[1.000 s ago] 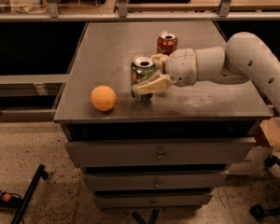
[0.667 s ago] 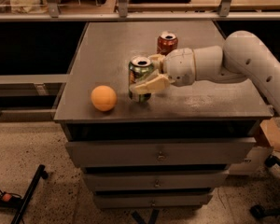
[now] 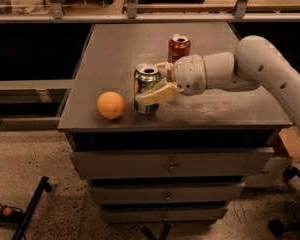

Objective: Move green can near orange

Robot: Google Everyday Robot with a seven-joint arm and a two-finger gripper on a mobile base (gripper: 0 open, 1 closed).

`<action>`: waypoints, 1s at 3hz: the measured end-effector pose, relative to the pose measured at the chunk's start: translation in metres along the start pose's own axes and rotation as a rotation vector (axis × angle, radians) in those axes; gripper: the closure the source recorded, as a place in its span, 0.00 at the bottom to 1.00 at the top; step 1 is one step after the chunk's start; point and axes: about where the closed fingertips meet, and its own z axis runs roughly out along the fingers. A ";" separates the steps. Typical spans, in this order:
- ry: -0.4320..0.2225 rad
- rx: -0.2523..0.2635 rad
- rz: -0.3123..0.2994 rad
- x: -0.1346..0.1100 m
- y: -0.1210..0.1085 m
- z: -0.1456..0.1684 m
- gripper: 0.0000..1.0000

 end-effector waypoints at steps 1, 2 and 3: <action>0.000 -0.004 -0.001 -0.001 0.001 0.002 0.35; 0.000 -0.009 -0.002 -0.001 0.001 0.005 0.12; -0.001 -0.013 -0.002 -0.002 0.002 0.007 0.00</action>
Offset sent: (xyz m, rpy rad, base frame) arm -0.0005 0.0023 0.0002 -0.0005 0.0001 0.0037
